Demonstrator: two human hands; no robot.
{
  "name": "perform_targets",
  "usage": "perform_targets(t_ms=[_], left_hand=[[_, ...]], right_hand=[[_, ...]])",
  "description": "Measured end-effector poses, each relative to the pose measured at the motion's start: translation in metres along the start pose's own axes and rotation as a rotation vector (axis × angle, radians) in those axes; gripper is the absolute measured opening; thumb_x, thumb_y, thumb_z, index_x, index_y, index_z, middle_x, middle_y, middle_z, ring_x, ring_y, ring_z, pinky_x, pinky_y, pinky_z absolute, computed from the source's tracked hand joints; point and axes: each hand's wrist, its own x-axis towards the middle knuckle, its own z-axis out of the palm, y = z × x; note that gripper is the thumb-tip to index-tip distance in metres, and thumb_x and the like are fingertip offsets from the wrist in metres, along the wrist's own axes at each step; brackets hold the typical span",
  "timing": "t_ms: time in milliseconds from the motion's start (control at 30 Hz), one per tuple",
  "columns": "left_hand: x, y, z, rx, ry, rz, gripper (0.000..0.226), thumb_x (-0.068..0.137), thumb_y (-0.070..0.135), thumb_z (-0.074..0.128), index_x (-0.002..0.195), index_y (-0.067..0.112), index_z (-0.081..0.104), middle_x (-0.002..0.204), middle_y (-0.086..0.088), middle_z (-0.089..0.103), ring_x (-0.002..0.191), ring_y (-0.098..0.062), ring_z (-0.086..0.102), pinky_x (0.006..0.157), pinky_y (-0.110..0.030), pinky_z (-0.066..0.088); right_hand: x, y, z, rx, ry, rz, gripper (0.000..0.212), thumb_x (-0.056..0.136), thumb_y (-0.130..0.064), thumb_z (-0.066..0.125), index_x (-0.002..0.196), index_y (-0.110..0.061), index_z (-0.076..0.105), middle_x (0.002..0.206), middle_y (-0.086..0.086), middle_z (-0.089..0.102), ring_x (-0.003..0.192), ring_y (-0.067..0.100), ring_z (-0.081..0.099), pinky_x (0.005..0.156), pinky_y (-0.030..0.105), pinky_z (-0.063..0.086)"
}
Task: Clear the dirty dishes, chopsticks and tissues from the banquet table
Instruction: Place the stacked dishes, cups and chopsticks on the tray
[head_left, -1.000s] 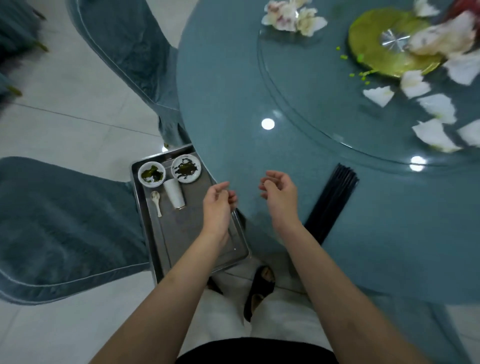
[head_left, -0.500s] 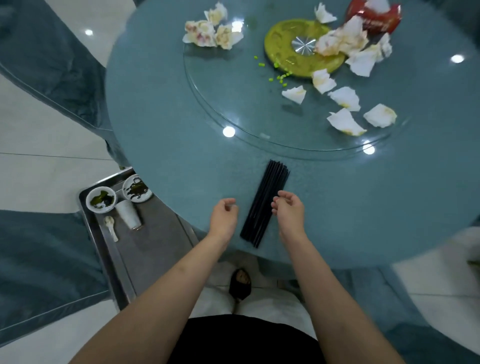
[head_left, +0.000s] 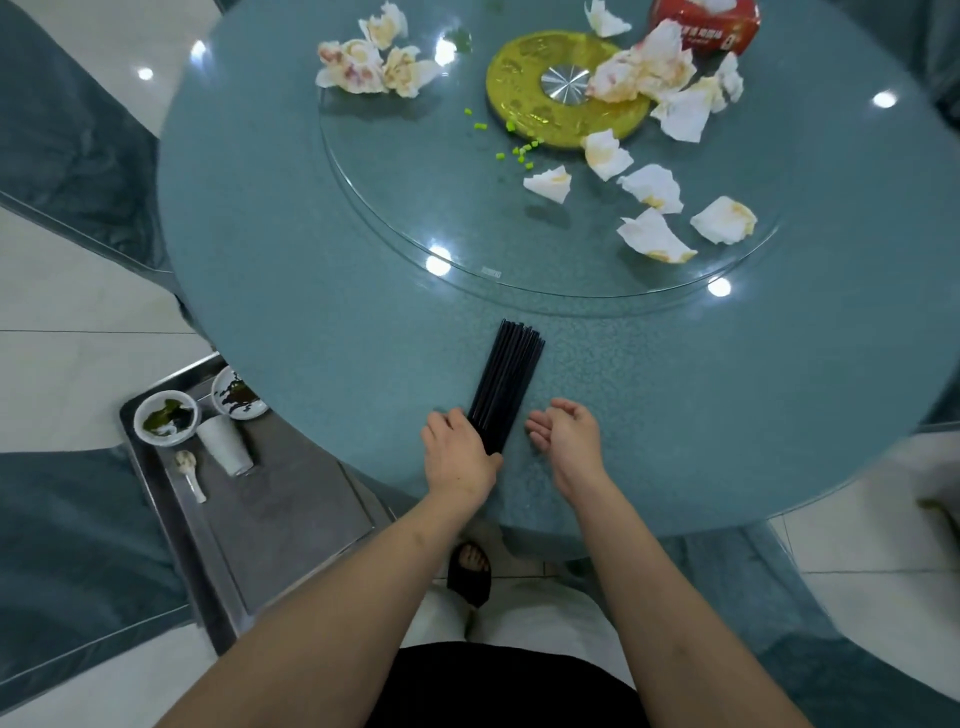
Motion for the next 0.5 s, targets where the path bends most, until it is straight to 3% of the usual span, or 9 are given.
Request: perform_targets(t_ms=[267, 500], left_hand=[[0.016, -0.007, -0.010, 0.249, -0.027, 0.109, 0.062, 0.080, 0.028, 0.078, 0.127, 0.008, 0.044, 0.131, -0.013, 0.045, 0.126, -0.030, 0.044, 0.103, -0.037, 0.044], [0.030, 0.003, -0.011, 0.416, -0.131, 0.127, 0.074, 0.078, 0.031, 0.084, 0.131, 0.008, 0.038, 0.135, -0.018, 0.042, 0.126, -0.032, 0.045, 0.102, -0.035, 0.045]], right_hand=[[0.004, -0.005, 0.007, 0.113, -0.035, 0.060, 0.028, 0.105, -0.007, 0.047, 0.133, -0.005, 0.047, 0.118, 0.024, 0.067, 0.109, 0.029, 0.070, 0.100, 0.040, 0.056], [0.005, -0.011, 0.016, 0.223, -0.082, 0.103, 0.031, 0.106, -0.006, 0.045, 0.137, -0.004, 0.041, 0.124, 0.029, 0.062, 0.117, 0.035, 0.065, 0.106, 0.045, 0.052]])
